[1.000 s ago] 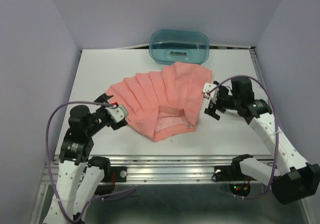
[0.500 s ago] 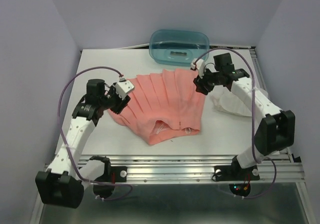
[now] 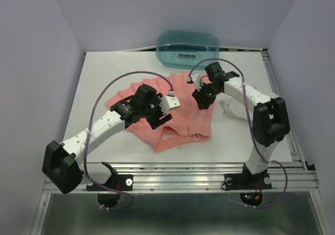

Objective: Fold and stack the skirts
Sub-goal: Flatten the skirt out

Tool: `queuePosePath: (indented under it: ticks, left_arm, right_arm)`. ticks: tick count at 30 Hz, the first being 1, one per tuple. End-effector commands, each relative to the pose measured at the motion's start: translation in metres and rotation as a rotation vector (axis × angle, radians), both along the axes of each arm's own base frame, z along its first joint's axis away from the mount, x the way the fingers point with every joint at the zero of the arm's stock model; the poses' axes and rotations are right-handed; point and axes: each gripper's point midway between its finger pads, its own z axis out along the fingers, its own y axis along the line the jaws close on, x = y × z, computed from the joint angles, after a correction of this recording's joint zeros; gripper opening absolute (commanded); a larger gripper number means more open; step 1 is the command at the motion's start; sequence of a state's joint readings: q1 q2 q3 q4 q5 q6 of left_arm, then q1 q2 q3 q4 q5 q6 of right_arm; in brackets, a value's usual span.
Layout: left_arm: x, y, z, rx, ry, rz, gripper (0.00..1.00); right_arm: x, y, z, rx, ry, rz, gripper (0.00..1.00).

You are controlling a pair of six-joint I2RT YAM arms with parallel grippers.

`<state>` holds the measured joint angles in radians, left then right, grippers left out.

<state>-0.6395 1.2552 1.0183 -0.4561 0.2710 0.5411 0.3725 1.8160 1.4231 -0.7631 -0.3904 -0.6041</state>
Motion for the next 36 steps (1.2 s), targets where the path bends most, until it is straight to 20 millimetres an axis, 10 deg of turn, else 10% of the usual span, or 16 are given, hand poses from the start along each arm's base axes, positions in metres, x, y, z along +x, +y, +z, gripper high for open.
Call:
queuePosePath:
  ticks: [1,13,15,18,23,28,36]
  left_arm:
    - [-0.003,-0.022,0.002,0.084,-0.056,-0.061,0.76]
    - [-0.002,-0.033,-0.051,0.3,-0.082,-0.013,0.8]
    - [0.001,-0.026,-0.062,0.353,-0.08,0.003,0.67]
    - [0.009,-0.014,-0.071,0.43,-0.068,0.039,0.39]
    - [0.063,-0.009,-0.028,0.268,0.001,0.207,0.0]
    - [0.105,0.003,-0.016,0.14,0.145,0.315,0.0]
    - [0.092,0.016,-0.048,0.14,0.258,0.275,0.0]
  right_arm:
    - [-0.016,-0.016,0.01,-0.048,0.051,-0.099,0.55]
    - [-0.104,-0.039,0.014,-0.002,0.176,-0.272,0.73]
    - [-0.113,-0.04,0.009,-0.006,0.213,-0.28,0.74]
    - [-0.114,-0.044,0.003,-0.025,0.218,-0.301,0.75]
    - [-0.105,-0.045,0.002,-0.029,0.178,-0.304,0.75]
    - [-0.094,-0.042,0.007,-0.012,0.131,-0.301,0.73]
    - [-0.079,-0.025,0.006,0.024,0.049,-0.175,0.73]
